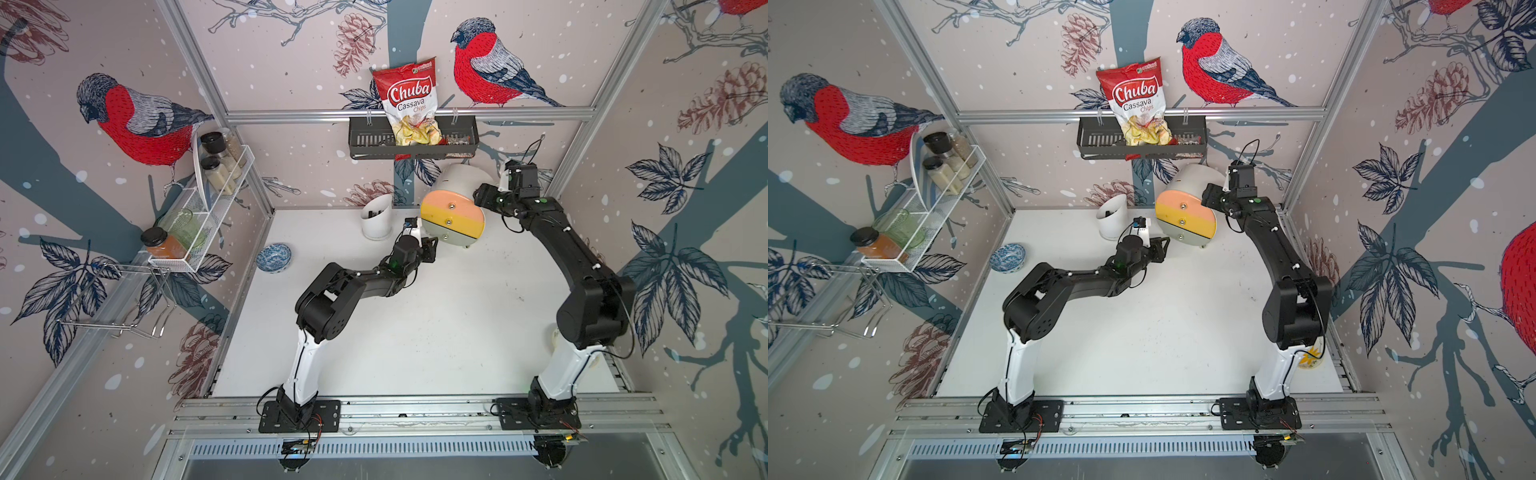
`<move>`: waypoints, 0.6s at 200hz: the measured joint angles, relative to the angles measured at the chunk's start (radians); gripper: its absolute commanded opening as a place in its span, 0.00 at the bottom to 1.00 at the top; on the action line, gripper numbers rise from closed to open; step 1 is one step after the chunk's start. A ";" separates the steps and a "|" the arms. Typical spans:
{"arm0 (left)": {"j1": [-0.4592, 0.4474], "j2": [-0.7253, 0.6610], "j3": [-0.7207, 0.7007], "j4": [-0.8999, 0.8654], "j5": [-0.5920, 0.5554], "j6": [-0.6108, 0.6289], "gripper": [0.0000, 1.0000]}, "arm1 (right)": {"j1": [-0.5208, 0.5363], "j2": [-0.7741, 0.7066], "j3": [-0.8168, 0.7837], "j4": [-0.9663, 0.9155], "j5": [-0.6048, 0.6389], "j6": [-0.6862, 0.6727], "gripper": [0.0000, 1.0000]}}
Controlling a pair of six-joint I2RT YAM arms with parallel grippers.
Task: Put the paint cans in the drawer according to color
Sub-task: Close the drawer in the storage box, then reset both arms
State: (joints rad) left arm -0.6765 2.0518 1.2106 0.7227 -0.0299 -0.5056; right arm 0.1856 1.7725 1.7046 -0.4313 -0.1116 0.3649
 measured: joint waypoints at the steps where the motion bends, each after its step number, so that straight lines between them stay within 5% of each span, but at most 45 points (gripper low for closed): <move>1: 0.000 -0.011 -0.010 0.000 -0.004 0.006 0.47 | -0.001 -0.005 -0.005 0.003 0.001 0.000 0.80; 50: 0.002 -0.454 -0.408 0.000 -0.249 0.171 0.78 | -0.017 -0.368 -0.474 0.192 0.088 -0.023 0.99; 69: 0.019 -0.606 -0.556 0.000 -0.376 0.236 0.95 | -0.023 -0.508 -0.692 0.319 0.156 -0.029 1.00; 120: 0.203 -0.845 -0.835 0.024 -0.602 0.327 0.96 | -0.024 -0.660 -1.125 0.689 0.344 -0.068 1.00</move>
State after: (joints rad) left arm -0.4732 1.2064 0.3759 0.7471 -0.6319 -0.1783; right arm 0.1612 1.1126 0.5793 0.2581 0.2325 0.2966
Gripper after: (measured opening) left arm 0.954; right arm 0.998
